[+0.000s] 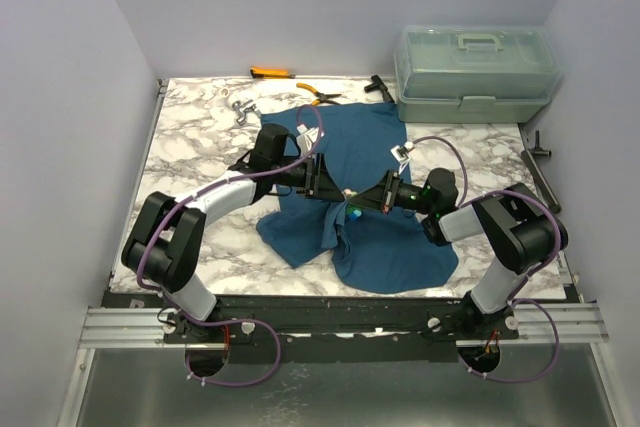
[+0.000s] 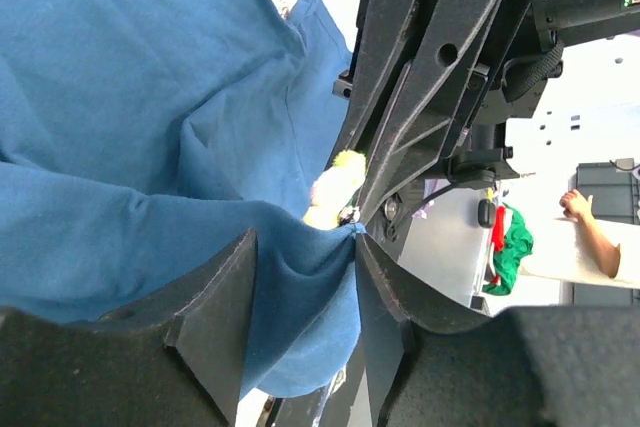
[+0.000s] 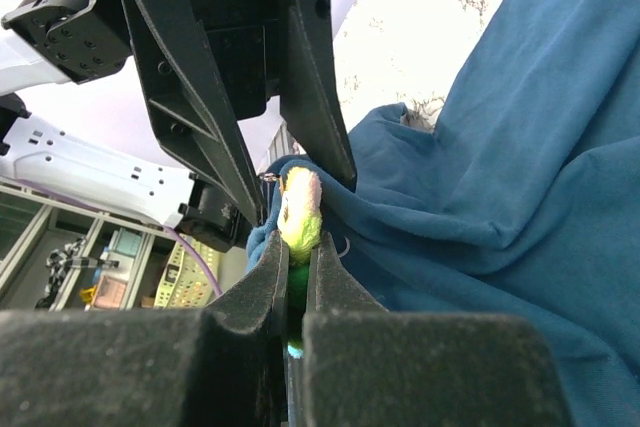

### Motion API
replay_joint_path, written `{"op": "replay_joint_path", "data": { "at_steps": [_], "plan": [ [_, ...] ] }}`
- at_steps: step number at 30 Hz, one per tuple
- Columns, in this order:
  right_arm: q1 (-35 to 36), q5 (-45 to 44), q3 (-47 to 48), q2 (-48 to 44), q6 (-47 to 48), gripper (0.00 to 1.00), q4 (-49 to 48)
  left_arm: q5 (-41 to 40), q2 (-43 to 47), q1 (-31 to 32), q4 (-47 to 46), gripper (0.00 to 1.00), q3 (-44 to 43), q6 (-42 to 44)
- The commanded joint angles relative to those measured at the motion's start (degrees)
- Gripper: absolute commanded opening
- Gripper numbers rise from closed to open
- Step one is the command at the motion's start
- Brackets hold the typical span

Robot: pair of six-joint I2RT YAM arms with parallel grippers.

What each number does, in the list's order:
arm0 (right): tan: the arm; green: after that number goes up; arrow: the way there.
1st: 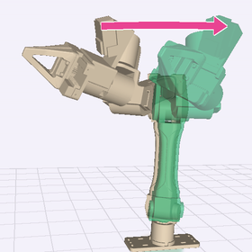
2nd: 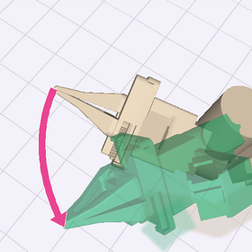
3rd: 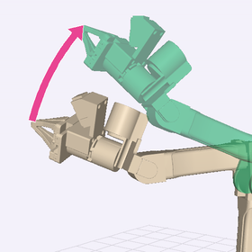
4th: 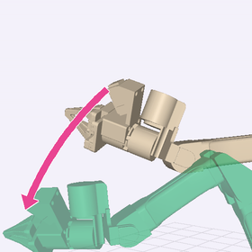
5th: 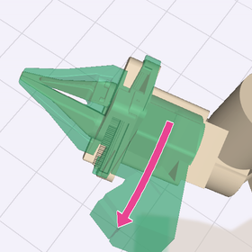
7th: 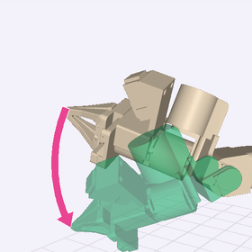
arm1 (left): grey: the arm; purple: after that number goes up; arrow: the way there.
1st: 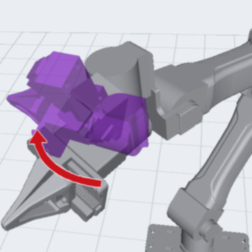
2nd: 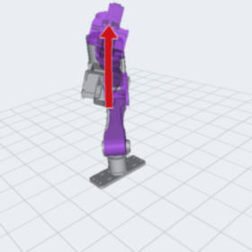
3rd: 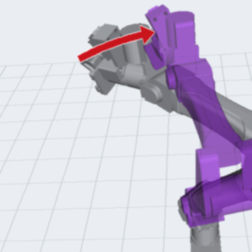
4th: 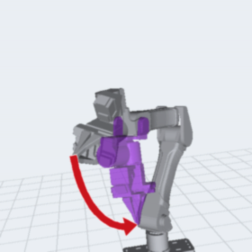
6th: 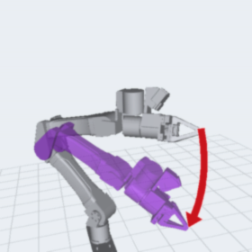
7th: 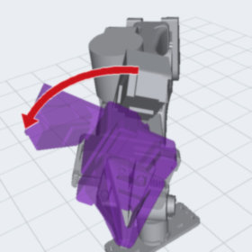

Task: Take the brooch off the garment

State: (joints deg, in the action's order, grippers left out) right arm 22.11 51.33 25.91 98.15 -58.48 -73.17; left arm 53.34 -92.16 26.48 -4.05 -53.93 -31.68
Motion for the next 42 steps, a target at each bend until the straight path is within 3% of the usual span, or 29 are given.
{"op": "replay_joint_path", "data": {
  "at_steps": [1,6,11,22,30,37,42],
  "plan": [
    [-0.50,-0.45,-0.17,-0.27,0.62,0.01,-2.97,2.69,1.57,-1.76,0.14,0.47,-0.97,0.39],
    [-0.49,0.16,-0.18,-0.12,0.66,0.00,-3.56,5.72,3.10,-5.03,-3.22,0.53,-1.70,-1.62],
    [-0.56,1.59,-0.13,0.45,-0.67,0.00,-6.62,6.71,3.41,-5.94,-5.92,0.45,-0.21,-1.18],
    [-0.54,3.29,0.02,1.06,-2.24,0.01,-11.22,8.08,1.78,-3.69,-10.83,0.44,1.15,-0.31],
    [-0.61,2.84,0.00,0.87,-2.20,0.00,-11.24,9.38,0.79,-1.26,-11.24,0.32,3.42,-0.61],
    [-1.63,2.75,-0.08,0.29,-1.49,0.01,-10.09,10.36,2.76,-2.17,-9.50,0.35,4.65,-0.35],
    [-1.82,3.46,-0.07,0.22,-1.29,0.01,-9.65,10.55,3.27,-2.74,-6.89,0.10,3.45,1.93]
  ]
}}
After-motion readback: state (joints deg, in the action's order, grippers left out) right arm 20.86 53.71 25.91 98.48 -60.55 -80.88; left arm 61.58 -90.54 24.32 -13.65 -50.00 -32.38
